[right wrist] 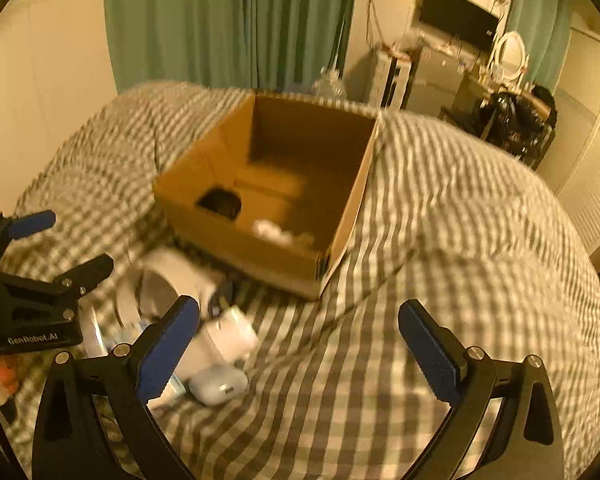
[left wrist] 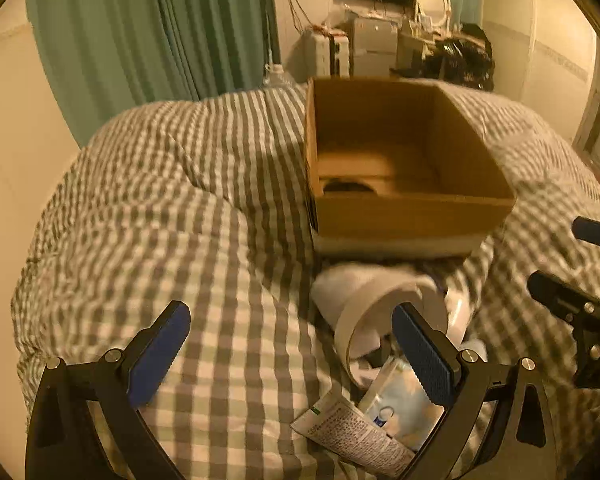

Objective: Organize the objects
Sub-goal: 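Grasp the white tape roll by its rim with the left gripper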

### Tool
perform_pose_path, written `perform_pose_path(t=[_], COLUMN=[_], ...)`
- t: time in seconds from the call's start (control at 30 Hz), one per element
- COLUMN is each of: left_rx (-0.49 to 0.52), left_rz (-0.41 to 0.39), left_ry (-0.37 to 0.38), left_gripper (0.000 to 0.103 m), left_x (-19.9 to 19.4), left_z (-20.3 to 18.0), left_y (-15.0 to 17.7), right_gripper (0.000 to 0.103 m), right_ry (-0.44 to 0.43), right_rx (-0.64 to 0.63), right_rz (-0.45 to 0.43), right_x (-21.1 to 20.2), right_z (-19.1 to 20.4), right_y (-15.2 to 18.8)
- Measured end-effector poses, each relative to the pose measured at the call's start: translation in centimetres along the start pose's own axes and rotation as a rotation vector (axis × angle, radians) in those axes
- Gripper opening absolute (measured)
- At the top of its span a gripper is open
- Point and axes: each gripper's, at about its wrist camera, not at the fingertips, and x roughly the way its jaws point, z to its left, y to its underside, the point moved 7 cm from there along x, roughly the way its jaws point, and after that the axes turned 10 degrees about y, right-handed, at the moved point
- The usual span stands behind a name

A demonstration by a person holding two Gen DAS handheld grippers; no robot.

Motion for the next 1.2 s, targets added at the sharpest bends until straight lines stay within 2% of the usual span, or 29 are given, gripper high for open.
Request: perform_pose_path(t=[0.17,0.27,0.37,0.43,0.47,0.53,0.63,0.9,1.2], left_rx=[0.013,0.029,0.042,0.045,0.045,0.055,0.059,0.031,0.008], left_rz=[0.042,0.058,0.094,0.113,0.120,0.117,0.108,0.052,-0.005], left_ry=[0.016,0.028,0.059,0.083,0.106,0.134,0.138,0.139,0.076], left_gripper=[0.103,0.093,0.070,0.046,0.041,0.023,0.012,0.009,0.009], left_x=[1.6,2.5,3.7,4.3,4.5,4.5,4.2,1.3,-1.7], left_z=[-0.5,-0.9,-1.4,-1.6,-1.8,-2.2,-2.3,-1.6,1.2], left_y=[1.1,1.6,2.0,2.3,2.4,2.5,2.5,1.9,1.1], right_gripper=[0.100,0.100,0.100,0.100,0.100,0.100,0.100,0.100,0.100], right_ry=[-0.040,-0.062,-0.073,-0.073,-0.072,-0.070,-0.066,-0.064,-0.049], right_rx=[-0.036,-0.042,-0.044,-0.045,-0.047,-0.052,-0.062,-0.132,-0.265], right_rz=[0.051,0.074,0.091,0.103,0.110,0.117,0.117,0.138,0.187], right_x=[1.6,2.3,2.9,3.3,3.5,3.7,3.6,3.4,4.5], right_z=[1.0,1.4,1.6,1.9,2.0,2.2,2.4,3.7,6.3], right_y=[2.3,3.0,3.6,3.8,4.0,4.2,4.4,5.3,6.4])
